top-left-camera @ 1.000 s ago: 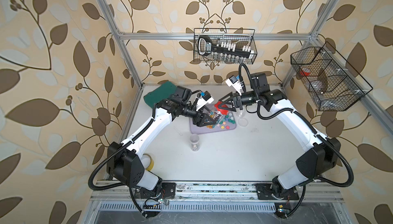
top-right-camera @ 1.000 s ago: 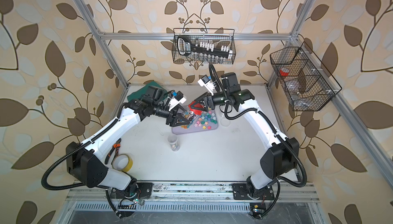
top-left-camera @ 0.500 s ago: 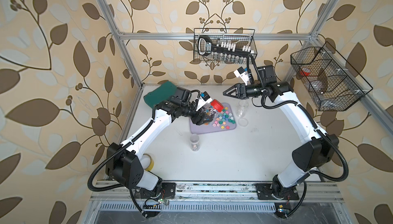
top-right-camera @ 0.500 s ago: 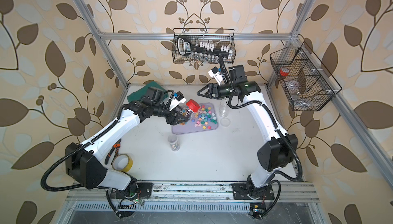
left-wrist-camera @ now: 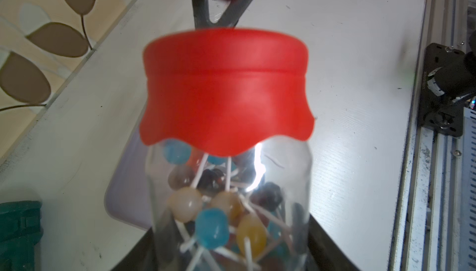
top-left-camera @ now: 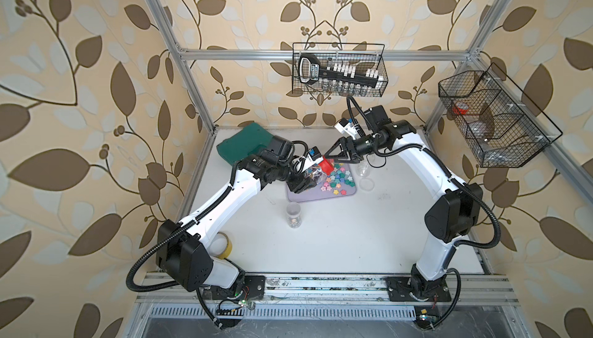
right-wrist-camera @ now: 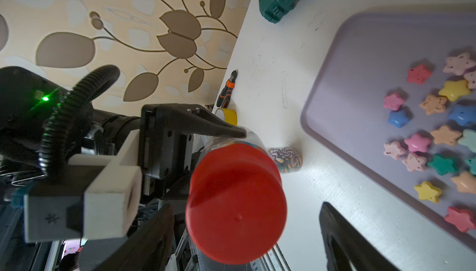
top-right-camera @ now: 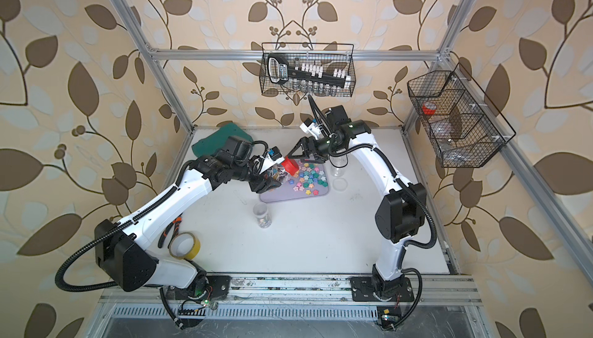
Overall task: Pour the candies out of the jar
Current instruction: Unscrew the lid from the jar.
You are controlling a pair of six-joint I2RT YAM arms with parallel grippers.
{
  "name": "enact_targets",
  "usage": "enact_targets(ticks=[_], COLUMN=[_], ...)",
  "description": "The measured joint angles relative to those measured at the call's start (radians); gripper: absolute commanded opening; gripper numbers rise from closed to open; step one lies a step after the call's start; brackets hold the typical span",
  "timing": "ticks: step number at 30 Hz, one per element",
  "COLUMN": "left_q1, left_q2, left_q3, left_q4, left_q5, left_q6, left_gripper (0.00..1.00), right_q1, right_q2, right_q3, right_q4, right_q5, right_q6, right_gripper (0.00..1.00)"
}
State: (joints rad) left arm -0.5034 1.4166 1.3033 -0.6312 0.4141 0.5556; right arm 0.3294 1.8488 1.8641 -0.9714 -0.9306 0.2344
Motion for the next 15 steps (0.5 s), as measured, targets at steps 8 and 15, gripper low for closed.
enact_targets(ticks=[8,15], left_q1=[-0.002,-0.002], left_q2=[0.0,0.0], left_q3=[0.0,0.0], left_q4=[0.0,0.005], left_q5=[-0.005,-0.005], left_q6=[0.012,0.012], left_gripper=[0.45,0.45], right_q1=[0.022,0.053], right_q2=[0.018,0.052], right_q3=[0.016,0.016], right_q4=[-0.025,-0.051], right_q5=[0.002,0.014], right_q6=[-0.007,-0.024], right_gripper=[0.82,0.81])
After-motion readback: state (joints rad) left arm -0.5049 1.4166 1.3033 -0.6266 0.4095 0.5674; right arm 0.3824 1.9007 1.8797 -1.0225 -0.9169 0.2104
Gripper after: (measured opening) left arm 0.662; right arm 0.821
